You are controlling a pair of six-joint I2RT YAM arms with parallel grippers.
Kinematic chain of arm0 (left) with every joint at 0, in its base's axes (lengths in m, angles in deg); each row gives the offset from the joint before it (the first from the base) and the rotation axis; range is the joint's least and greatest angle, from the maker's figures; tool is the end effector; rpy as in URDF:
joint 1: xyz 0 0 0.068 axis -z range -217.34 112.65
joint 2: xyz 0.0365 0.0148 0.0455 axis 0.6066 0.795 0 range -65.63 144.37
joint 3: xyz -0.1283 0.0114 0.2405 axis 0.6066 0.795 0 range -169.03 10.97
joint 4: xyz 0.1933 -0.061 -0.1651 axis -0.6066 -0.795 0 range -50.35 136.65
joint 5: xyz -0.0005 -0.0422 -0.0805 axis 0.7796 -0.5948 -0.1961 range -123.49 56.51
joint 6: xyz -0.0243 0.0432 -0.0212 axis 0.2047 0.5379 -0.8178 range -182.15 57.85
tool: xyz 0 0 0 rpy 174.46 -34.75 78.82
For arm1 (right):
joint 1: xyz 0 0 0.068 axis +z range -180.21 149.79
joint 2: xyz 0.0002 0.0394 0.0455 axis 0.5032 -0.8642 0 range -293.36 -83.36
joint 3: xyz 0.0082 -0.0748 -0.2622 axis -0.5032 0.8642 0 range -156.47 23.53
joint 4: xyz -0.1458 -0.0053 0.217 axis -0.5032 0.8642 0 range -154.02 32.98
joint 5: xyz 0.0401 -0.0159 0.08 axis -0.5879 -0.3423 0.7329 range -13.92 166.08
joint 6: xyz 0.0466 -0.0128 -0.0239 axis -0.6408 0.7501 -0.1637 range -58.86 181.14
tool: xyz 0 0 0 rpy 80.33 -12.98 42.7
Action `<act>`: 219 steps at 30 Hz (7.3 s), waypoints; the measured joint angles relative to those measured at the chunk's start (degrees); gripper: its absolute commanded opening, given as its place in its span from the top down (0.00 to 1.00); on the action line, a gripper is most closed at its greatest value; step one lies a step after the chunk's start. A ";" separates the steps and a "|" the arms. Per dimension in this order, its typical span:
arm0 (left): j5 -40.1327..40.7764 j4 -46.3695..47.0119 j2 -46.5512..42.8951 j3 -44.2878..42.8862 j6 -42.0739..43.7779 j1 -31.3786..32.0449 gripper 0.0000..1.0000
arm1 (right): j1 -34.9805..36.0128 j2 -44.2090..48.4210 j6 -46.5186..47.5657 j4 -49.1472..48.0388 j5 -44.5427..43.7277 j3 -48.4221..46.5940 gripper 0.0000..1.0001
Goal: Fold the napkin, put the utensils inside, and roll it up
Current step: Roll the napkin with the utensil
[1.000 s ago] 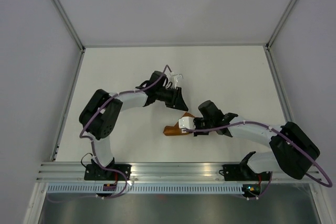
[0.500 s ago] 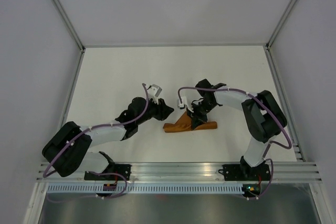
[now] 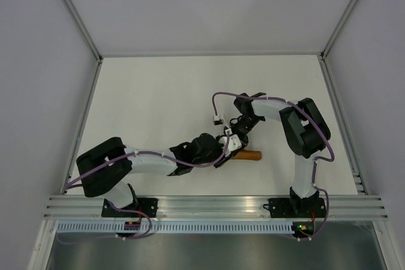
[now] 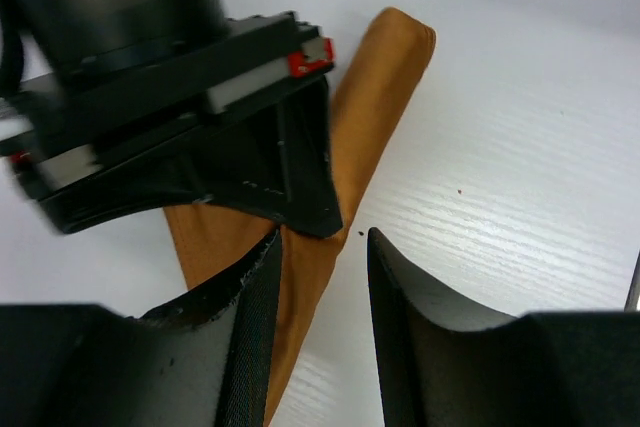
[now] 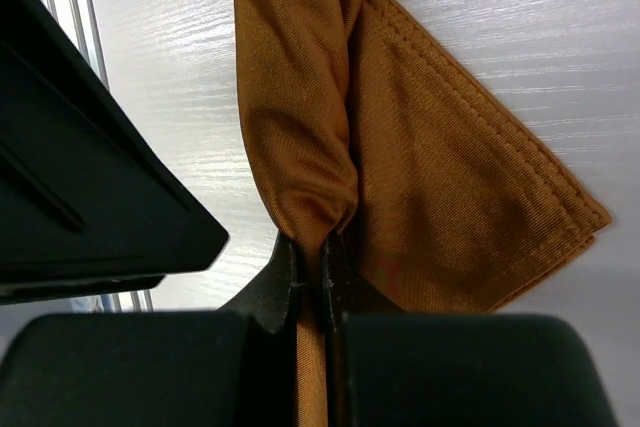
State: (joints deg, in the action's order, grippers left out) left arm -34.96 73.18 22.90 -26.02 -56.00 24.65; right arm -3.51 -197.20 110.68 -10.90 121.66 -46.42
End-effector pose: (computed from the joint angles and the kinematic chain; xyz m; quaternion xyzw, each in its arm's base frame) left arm 0.1457 -0.2759 0.1766 0.4782 0.6947 -0.2611 0.4696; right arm 0.2859 0.1723 0.1303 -0.5494 0.7386 0.3901 0.0213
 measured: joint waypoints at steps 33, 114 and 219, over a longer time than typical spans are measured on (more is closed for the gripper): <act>4.20 -12.74 12.83 -10.40 18.23 3.21 0.90 | -2.54 -5.27 -1.44 6.03 2.40 -3.67 0.87; -62.60 -35.17 36.26 -32.20 -17.20 -20.65 0.62 | 24.79 43.87 -6.62 -49.77 -38.34 45.94 0.96; -2.14 -14.10 16.87 -16.35 -2.14 -5.68 0.98 | -22.69 -3.72 -15.50 1.49 -5.64 -20.55 0.41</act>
State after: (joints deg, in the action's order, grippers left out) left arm -37.11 59.08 39.78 -42.37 -58.14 18.97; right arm -26.20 -200.92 95.18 -9.41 116.02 -66.97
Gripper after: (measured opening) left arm 0.256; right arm 0.586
